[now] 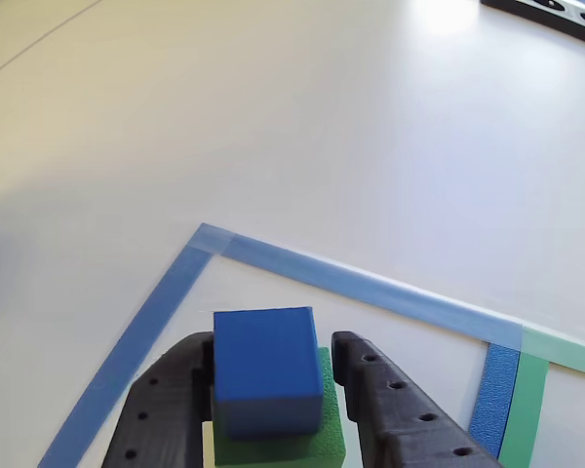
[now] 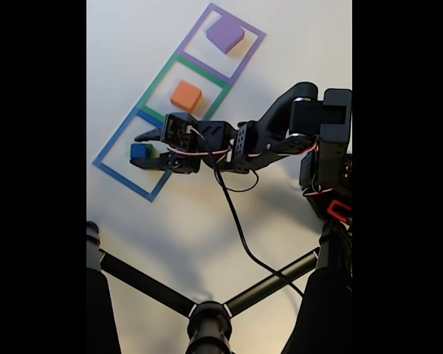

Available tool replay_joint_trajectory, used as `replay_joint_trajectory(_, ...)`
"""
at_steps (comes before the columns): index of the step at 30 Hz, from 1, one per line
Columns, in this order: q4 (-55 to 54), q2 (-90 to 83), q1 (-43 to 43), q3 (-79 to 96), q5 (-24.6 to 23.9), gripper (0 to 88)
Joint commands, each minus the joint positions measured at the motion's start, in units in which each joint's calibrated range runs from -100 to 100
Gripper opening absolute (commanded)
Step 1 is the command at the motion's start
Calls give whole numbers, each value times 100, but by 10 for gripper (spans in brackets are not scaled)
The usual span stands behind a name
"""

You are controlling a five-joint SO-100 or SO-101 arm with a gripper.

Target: Tower of hanoi

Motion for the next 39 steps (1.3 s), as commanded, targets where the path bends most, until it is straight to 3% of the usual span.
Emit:
replay_joint_trajectory(1,-149,-93,-54,-170,75,64)
replay_joint_trajectory(14,-124,-53,-107,-316,75,1)
replay_joint_trajectory(19,685,-862,-77,-316,75,1)
replay_joint_trajectory(27,4772,-3066,297,-1752,75,1)
replay_joint_trajectory(39,11725,-3386,1700,-7067,75,1)
